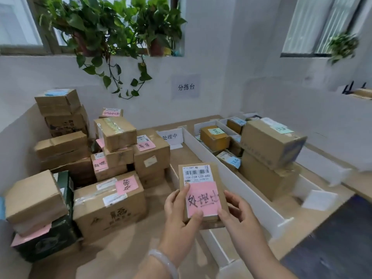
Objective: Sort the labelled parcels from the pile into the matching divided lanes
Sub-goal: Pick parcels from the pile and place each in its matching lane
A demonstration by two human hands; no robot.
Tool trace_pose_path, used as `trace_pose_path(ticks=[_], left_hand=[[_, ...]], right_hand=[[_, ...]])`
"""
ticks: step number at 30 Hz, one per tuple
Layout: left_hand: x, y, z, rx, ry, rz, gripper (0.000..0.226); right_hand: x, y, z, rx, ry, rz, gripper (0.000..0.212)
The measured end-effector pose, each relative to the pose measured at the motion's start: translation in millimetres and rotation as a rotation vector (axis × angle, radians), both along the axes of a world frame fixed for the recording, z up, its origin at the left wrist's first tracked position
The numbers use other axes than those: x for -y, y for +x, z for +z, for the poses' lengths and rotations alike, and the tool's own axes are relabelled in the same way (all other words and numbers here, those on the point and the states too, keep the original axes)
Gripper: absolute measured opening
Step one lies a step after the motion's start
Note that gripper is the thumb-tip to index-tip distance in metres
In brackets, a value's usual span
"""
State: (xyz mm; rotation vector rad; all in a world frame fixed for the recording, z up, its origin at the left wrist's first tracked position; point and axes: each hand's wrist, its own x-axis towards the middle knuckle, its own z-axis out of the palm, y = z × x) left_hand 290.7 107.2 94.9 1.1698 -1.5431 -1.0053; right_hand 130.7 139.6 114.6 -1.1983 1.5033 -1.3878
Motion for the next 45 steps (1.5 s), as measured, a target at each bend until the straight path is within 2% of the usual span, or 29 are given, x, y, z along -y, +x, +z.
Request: trace_pose_path(ticks=[10, 16, 25, 34, 40, 45], left_hand=[[-17.3, -92.9, 22.3, 0.033, 0.066, -0.149, 0.070], [-11.4, -180.3, 27.6, 0.018, 0.092, -0.154, 0.061], [-2.0, -283.2, 17.1, -0.145, 0.154, -0.020, 0.063], [24.7, -261.7, -8.8, -0.295, 0.274, 0.211, 0.059], [78.3, -211.7, -36.8, -0.141, 0.281, 0.381, 0.060], [160.7, -169.9, -74.2, -0.039, 0.396, 0.388, 0.065]], right_hand=[[-32.9, -91.0, 2.6, 0.029, -0.044, -0.103, 0.037], [-25.5, -180.1, 4.7, 0.019, -0.052, -0.120, 0.041], [-6.2, -292.8, 7.6, -0.064, -0.012, 0.083, 0.041], [43.8, -287.0, -19.3, -0.241, 0.091, 0.360, 0.054], [109.1, -255.5, -38.1, -0.370, 0.117, 0.473, 0.058], [176.0, -233.1, -48.5, -0.446, 0.160, 0.523, 0.054]])
